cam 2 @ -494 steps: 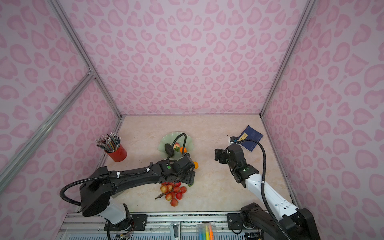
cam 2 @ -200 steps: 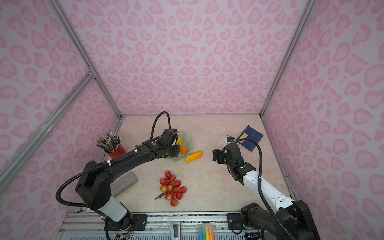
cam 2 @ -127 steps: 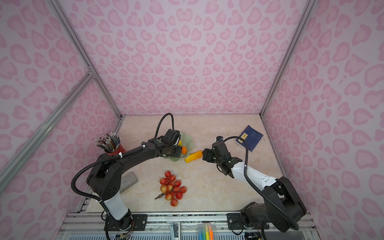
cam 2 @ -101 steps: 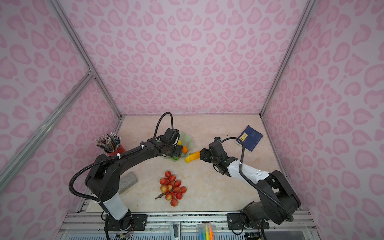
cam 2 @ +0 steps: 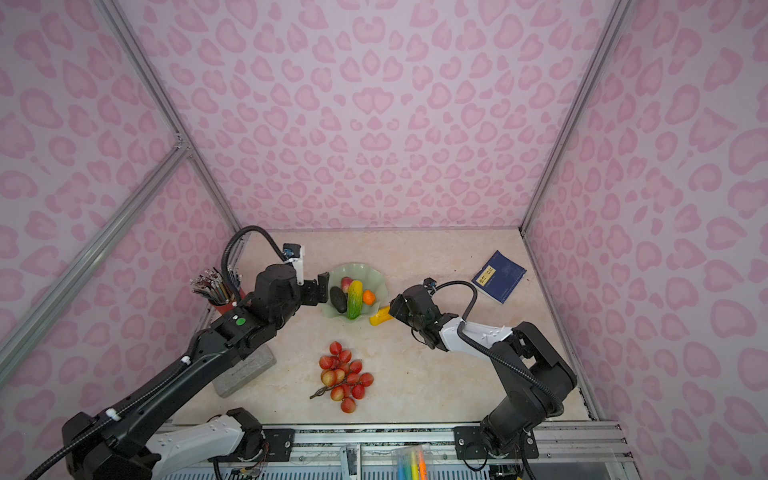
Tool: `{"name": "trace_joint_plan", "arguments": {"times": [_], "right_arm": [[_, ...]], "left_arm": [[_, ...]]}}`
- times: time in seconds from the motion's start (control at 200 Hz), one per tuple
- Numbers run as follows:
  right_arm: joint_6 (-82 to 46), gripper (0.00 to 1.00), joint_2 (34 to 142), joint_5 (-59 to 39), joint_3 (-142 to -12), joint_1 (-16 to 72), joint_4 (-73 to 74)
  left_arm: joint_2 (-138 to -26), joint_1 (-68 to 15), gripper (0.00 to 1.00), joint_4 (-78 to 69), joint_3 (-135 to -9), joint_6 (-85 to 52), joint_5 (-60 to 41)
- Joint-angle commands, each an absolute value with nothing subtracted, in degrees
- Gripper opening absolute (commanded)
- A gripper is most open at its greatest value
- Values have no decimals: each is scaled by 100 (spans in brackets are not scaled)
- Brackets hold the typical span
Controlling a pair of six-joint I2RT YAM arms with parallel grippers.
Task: Place and organize the fake fruits in the fruit bowl
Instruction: 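Lower the papaya into the green bowl and release it with the left gripper, then grasp the yellow mango with the right gripper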
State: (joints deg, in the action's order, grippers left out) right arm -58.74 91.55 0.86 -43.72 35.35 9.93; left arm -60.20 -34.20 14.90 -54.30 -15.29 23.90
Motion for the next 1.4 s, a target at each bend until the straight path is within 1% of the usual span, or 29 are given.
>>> {"name": "trace_joint_plan", "arguments": {"times": [0.0,0.085,0.2,0.41,0.615,0.67,0.81,1.12,1.245,1.395], "right_arm": [[-6182,81,9330,253,-4493,3572,1144],[-6262,79,9492,260,-4632,3605,1107],[-6503,76,9736,196,-4715,3622,1213],[-7021,74,10073,179,-4759,3649,1394],[-7225,74,10498,107,-5081,3684,1381],[-7332,72,10617,90,-5124,3684,1434],[-7598,63,10757,187,-5113,3685,1481],[-7634,35,10715,395,-4914,3606,1432],[-7425,29,10516,530,-4778,3558,1311],[-6852,29,9946,1015,-4653,3645,770]], "left_arm": [[-5331,-3297,99,1044,-4922,-1731,2909],[-4822,-3075,99,1076,-4577,-1903,2745],[-4465,-2821,99,1241,-4357,-2031,2607],[-4292,-2665,99,1354,-4342,-2042,2461],[-4281,-2619,99,1401,-4340,-2065,2409],[-4263,-2610,99,1419,-4325,-2074,2402],[-4155,-2604,99,1411,-4285,-2092,2401],[-3999,-2603,99,1384,-4228,-2106,2399],[-3990,-2597,99,1389,-4219,-2120,2391],[-3977,-2594,99,1393,-4210,-2127,2404]]}}
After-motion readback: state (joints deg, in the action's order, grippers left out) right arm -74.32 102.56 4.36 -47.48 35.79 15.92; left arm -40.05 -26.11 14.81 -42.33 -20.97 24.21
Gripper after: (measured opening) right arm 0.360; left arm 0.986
